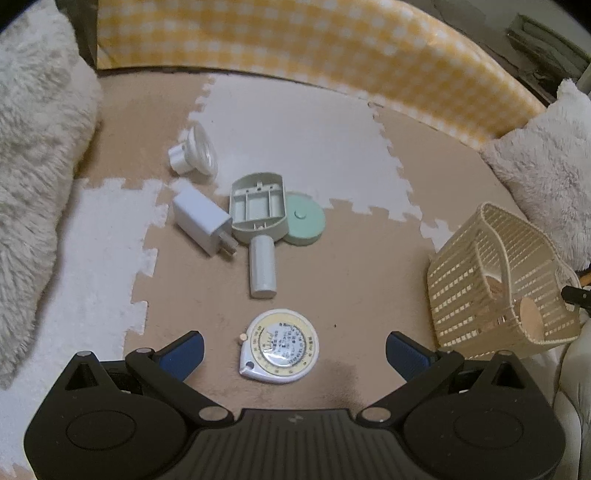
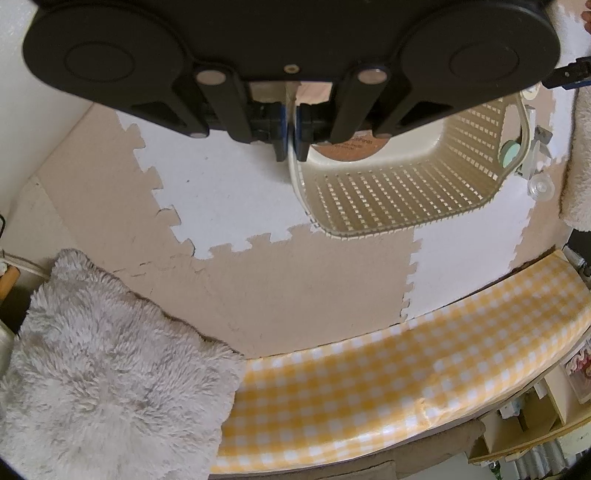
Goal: Organize rigid objects
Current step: 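Move the left tool to the round tape-measure on the mat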
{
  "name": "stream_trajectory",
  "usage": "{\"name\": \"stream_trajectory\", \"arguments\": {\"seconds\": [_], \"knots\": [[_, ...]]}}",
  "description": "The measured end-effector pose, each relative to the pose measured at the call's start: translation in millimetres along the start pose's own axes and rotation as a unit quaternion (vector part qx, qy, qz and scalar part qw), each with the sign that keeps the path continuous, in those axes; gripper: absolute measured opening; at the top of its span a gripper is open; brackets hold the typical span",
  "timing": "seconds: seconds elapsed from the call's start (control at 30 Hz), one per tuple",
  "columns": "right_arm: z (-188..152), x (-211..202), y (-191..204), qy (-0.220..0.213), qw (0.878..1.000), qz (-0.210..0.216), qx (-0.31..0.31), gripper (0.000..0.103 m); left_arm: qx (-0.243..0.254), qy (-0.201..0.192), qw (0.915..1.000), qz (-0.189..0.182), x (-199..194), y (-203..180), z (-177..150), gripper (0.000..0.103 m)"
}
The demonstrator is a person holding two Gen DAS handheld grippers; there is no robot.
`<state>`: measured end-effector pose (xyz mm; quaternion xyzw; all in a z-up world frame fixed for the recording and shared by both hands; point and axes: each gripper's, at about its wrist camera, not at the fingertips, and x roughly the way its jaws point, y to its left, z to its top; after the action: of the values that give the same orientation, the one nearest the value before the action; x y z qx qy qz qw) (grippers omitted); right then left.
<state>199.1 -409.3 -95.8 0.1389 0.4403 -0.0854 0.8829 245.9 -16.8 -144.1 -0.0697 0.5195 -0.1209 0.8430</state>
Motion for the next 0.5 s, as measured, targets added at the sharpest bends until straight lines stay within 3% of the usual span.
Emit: {"name": "stream_trajectory", "arguments": {"seconds": [0.13,0.37,0.5], "knots": [[0,1,2,-0.003,1.0,-0.006,-0.008,0.005,0.005,0.013,0.9999,0.004,7,0,0,0.099],[1,1,0,0.001,1.0,0.0,0.002,0.005,0.046,0.029,0.9985,0.012,13,-8,-2,0.069],[1,2,1,0.004,1.0,-0.001,-0.001,0.005,0.072,0.03,0.9966,0.025,16,-13,-5,0.067]]}}
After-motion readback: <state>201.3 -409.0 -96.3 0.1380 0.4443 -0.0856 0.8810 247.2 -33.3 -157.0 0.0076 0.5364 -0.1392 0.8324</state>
